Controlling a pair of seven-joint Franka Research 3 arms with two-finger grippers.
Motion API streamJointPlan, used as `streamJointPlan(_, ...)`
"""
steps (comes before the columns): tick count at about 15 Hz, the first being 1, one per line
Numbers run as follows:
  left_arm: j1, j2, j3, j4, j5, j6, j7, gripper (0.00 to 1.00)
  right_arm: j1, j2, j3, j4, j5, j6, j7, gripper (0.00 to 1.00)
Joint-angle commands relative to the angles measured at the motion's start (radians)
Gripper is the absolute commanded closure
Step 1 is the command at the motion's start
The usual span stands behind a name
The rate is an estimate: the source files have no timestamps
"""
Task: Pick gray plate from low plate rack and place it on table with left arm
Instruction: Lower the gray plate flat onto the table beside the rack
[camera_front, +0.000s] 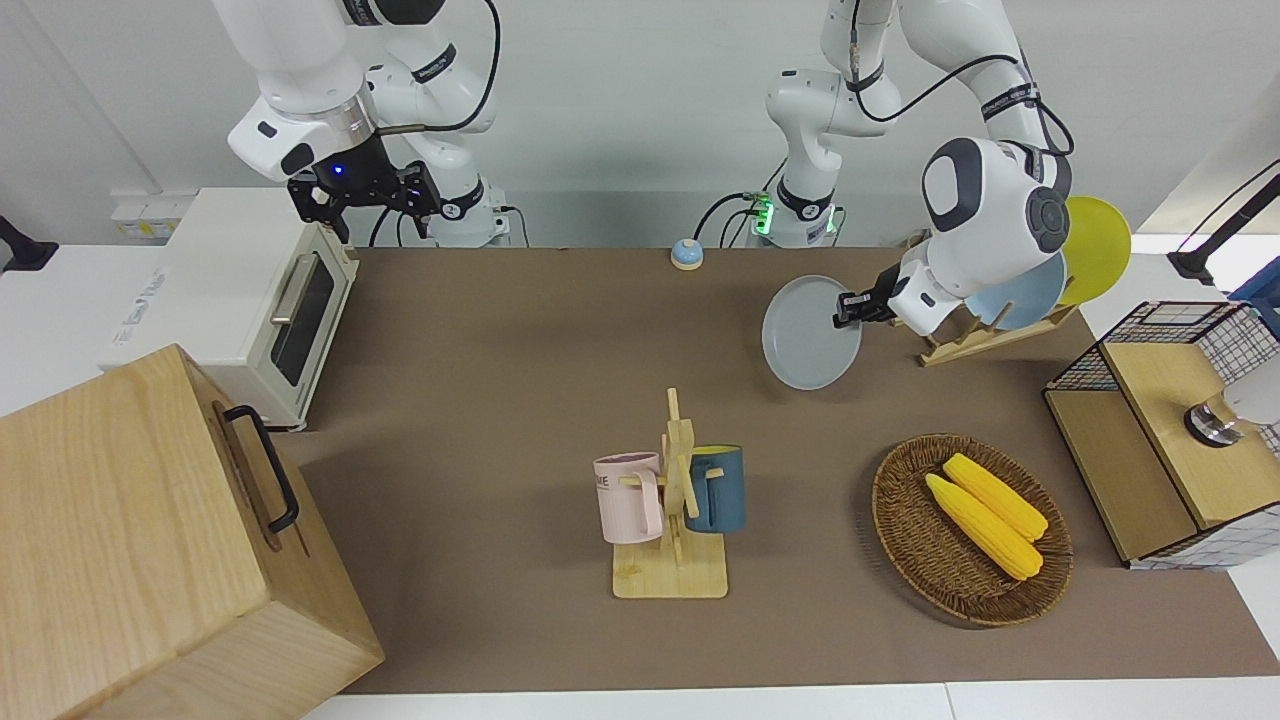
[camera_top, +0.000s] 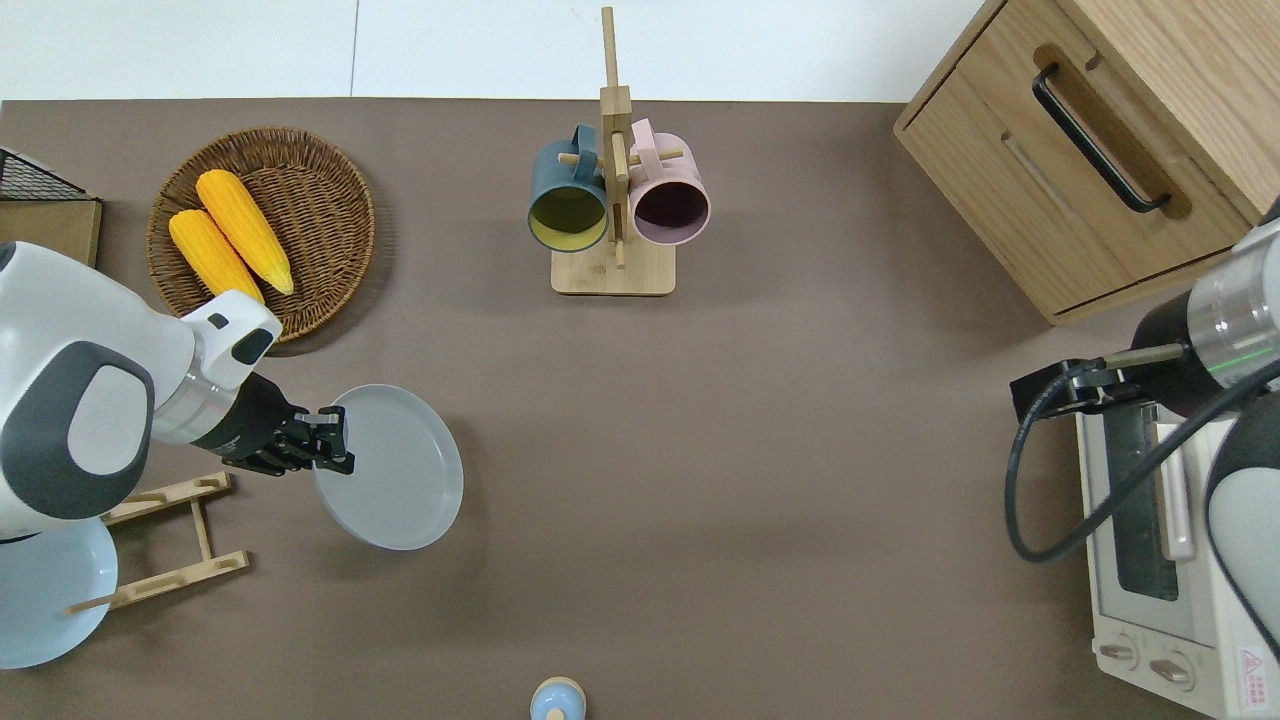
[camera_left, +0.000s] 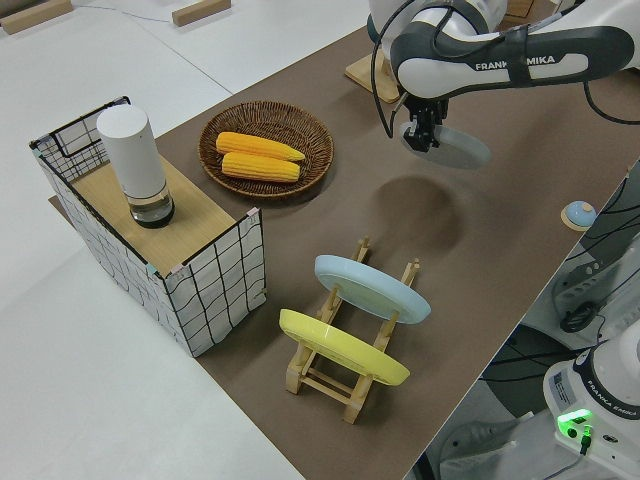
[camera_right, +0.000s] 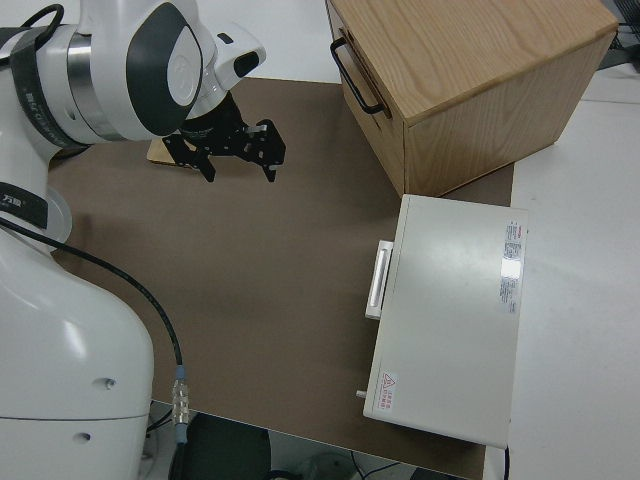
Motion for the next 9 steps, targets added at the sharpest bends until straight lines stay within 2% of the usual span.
streamJointPlan(1,-0.019,-0.001,0.013,-0.031,-0.013,0.036,0.008,1.00,-0.023,-0.002,0.021,0.007,-0.005,-0.011,0.012,0.017)
streamJointPlan(7,-0.026,0.006,0.013,-0.073,0.002,0.091,0.007,1.00,-0.023,-0.002,0.021,0.007,-0.006,-0.011,0.012,0.017)
streamJointPlan(8,-0.026,0.006,0.013,-0.078,0.002,0.093,0.008,0.94,-0.023,-0.002,0.021,0.007,-0.006,-0.011,0.012,0.017)
streamJointPlan(9,-0.026,0.006,0.014,-0.078,0.004,0.093,0.008,0.65,-0.023,-0.002,0.020,0.007,-0.006,-0.011,0.012,0.017)
